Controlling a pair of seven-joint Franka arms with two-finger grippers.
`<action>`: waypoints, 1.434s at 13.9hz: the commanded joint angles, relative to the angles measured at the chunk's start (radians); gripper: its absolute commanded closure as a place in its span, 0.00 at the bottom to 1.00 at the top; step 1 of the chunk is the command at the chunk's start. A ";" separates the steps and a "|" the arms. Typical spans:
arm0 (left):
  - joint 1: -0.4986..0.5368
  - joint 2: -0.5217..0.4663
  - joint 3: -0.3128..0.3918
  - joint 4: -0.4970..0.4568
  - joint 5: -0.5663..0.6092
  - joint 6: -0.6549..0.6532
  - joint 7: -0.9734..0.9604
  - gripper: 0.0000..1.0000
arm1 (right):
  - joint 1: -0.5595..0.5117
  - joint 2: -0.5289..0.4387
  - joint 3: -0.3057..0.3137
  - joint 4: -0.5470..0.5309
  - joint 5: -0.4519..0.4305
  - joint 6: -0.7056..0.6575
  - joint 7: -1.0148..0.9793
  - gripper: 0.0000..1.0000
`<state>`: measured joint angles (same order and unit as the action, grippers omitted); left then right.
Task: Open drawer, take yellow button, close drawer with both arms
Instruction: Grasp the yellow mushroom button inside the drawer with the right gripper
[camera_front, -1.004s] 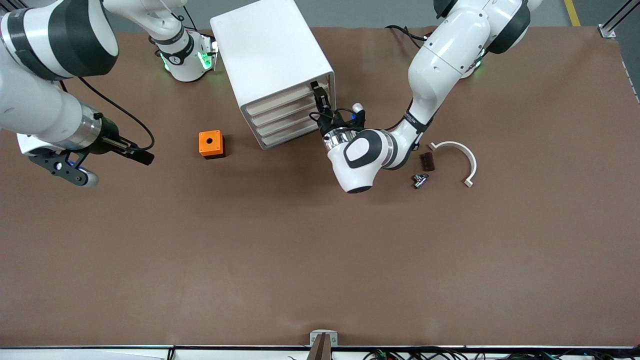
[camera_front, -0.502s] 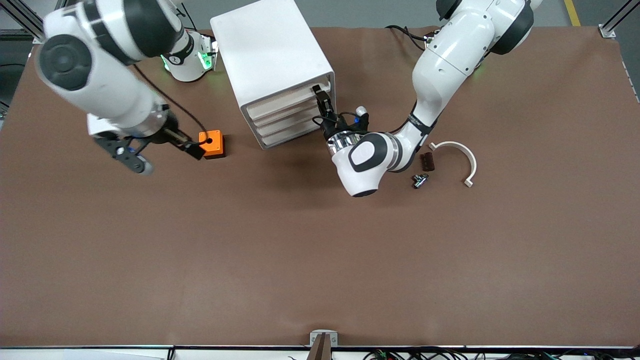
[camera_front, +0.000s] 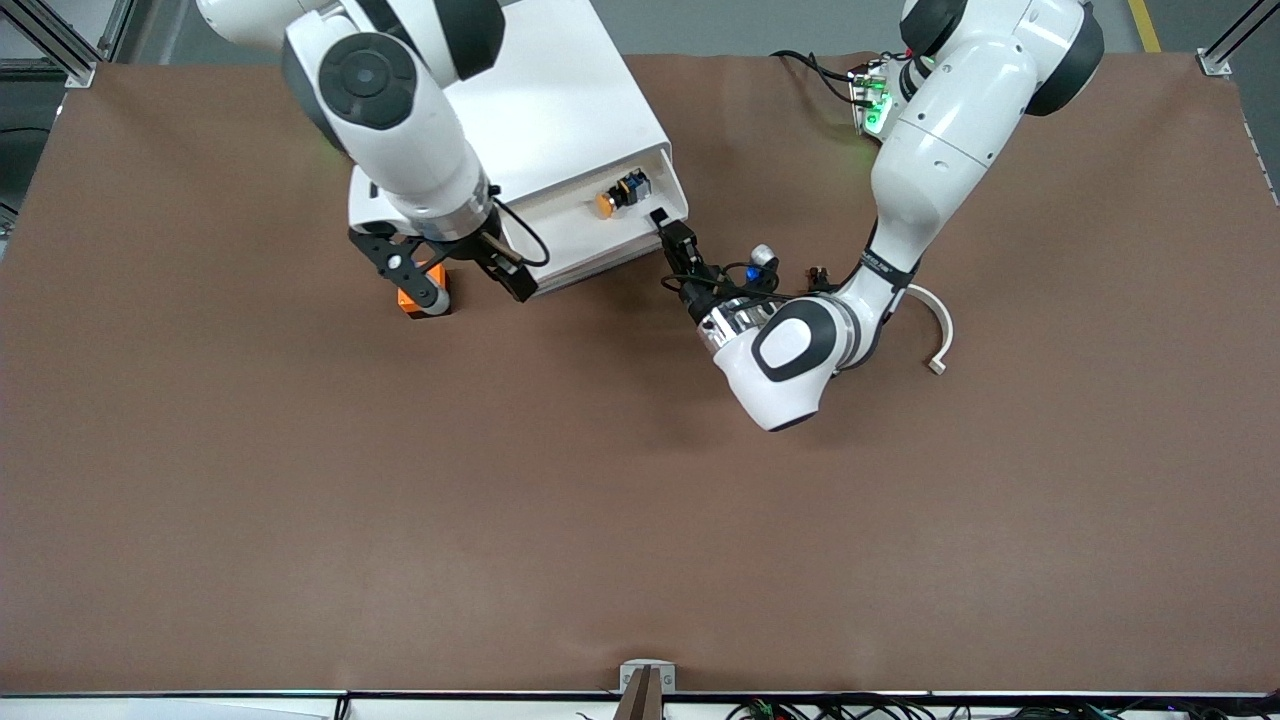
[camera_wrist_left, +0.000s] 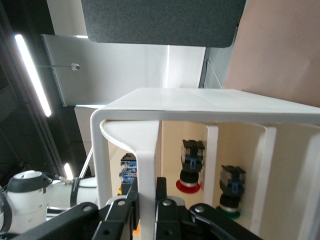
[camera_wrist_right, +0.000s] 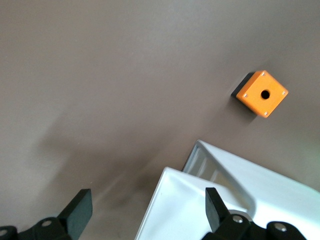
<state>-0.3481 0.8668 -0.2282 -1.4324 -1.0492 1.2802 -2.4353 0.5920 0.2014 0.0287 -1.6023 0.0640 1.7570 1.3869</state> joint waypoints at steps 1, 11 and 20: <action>0.041 -0.011 0.009 0.003 -0.006 -0.010 -0.013 0.92 | 0.051 0.021 -0.010 0.004 0.007 0.033 0.089 0.00; 0.159 0.001 0.010 0.021 0.029 -0.010 -0.007 0.85 | 0.212 0.101 -0.010 0.008 0.005 0.130 0.302 0.00; 0.172 0.026 0.009 0.111 0.014 -0.004 0.063 0.00 | 0.279 0.174 -0.012 0.019 -0.009 0.222 0.400 0.03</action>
<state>-0.1857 0.8721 -0.2172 -1.3780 -1.0458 1.2918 -2.4142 0.8557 0.3627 0.0279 -1.6041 0.0622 1.9678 1.7555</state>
